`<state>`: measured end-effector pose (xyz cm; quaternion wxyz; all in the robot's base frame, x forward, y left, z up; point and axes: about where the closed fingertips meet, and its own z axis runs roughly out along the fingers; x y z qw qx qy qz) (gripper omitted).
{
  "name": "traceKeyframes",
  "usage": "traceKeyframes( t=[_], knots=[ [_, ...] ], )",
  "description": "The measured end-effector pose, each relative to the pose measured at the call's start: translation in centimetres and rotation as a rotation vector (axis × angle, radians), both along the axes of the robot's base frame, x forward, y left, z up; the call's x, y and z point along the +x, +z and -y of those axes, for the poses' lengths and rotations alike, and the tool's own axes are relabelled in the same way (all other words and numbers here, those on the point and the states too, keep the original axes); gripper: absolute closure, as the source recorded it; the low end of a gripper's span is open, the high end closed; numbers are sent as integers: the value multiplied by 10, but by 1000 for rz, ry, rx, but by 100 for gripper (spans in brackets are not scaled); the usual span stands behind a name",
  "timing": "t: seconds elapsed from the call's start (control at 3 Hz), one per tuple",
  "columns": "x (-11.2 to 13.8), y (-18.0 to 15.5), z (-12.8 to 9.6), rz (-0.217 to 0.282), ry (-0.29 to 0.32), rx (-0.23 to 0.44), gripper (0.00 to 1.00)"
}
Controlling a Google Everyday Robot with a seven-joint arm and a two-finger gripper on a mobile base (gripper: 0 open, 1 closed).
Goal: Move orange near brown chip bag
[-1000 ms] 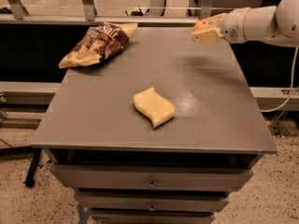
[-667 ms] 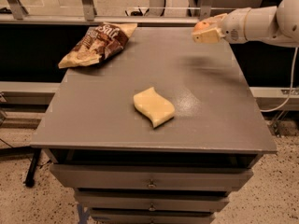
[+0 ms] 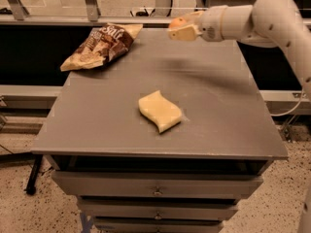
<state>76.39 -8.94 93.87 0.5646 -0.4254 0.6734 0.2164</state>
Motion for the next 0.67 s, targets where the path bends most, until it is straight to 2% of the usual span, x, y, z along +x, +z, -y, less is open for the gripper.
traceKeyframes(
  t=[0.33,0.67],
  knots=[
    [-8,-1,-56,-19,76,14,100],
    [-18,-22,-98,-67,134,7,100]
  ],
)
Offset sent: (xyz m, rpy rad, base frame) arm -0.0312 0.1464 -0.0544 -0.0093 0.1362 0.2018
